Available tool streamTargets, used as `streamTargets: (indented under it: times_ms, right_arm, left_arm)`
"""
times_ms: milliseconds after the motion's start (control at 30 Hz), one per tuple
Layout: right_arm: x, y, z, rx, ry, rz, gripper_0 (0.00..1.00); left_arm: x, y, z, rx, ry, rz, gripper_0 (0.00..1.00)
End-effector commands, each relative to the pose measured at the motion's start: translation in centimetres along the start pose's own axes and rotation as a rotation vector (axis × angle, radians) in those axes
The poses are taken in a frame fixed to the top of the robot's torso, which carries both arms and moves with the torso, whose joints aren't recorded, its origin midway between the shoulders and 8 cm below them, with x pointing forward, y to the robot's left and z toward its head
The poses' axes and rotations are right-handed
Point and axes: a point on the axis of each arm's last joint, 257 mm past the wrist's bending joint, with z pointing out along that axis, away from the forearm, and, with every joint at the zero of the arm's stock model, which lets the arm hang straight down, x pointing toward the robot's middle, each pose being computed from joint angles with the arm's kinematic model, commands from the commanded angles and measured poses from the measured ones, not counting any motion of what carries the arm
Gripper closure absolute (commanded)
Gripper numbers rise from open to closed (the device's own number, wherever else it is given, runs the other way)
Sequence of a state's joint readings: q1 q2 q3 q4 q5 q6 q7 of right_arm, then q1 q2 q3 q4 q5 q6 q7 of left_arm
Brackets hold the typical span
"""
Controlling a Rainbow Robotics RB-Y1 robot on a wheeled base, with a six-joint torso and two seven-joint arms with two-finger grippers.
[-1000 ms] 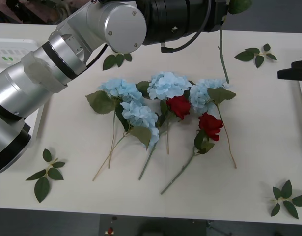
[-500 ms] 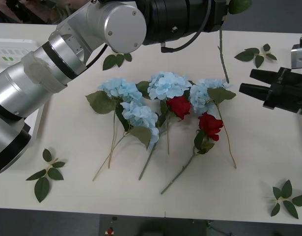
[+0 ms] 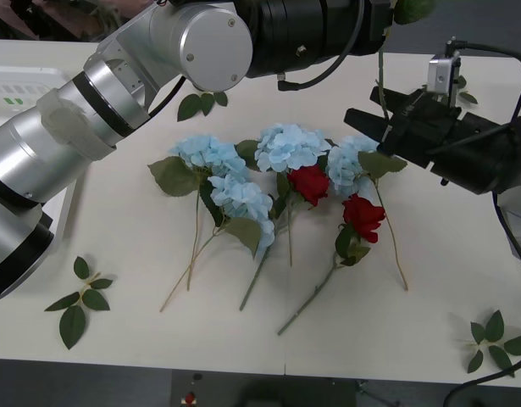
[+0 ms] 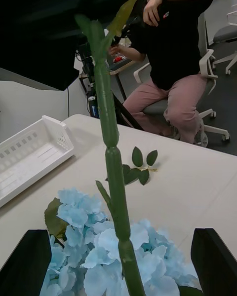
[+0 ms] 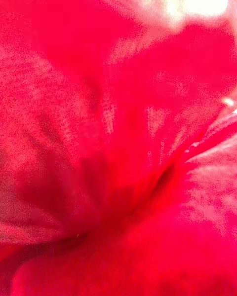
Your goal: Put the red flowers into the right box and the blue flowers into the left box
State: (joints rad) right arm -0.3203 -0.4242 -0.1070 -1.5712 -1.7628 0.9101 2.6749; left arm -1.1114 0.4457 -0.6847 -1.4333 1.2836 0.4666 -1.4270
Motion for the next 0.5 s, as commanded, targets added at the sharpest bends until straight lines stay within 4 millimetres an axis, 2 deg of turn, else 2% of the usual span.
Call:
streamTargets:
  times_ms: [33, 67, 100, 133, 167, 200, 500]
  right_arm:
    - [-2.2, 1.4, 1.6, -0.024, -0.027, -0.087, 0.22]
    - [-2.2, 1.5, 2.1, -0.021, -0.024, -0.098, 0.38]
    - [-2.1, 1.5, 2.4, -0.019, -0.018, -0.109, 0.59]
    - [-2.1, 1.5, 2.6, -0.017, -0.017, -0.11, 0.71]
    - [-2.1, 1.5, 3.0, -0.014, -0.016, -0.11, 0.93]
    - [-2.0, 1.5, 3.2, -0.013, -0.015, -0.106, 1.0]
    - [-1.9, 1.5, 4.6, -0.028, -0.003, -0.085, 1.0]
  left_arm:
    - [-2.8, -1.2, -0.4, 0.015, -0.037, 0.039, 1.0]
    - [-2.8, -1.2, -0.4, 0.015, -0.037, 0.039, 1.0]
    - [-2.8, -1.2, -0.4, 0.015, -0.037, 0.039, 1.0]
    - [-2.8, -1.2, -0.4, 0.015, -0.037, 0.039, 1.0]
    - [-2.8, -1.2, -0.4, 0.015, -0.037, 0.039, 1.0]
    - [-2.8, -1.2, -0.4, 0.015, -0.037, 0.039, 1.0]
    - [-2.8, -1.2, -0.4, 0.015, -0.037, 0.039, 1.0]
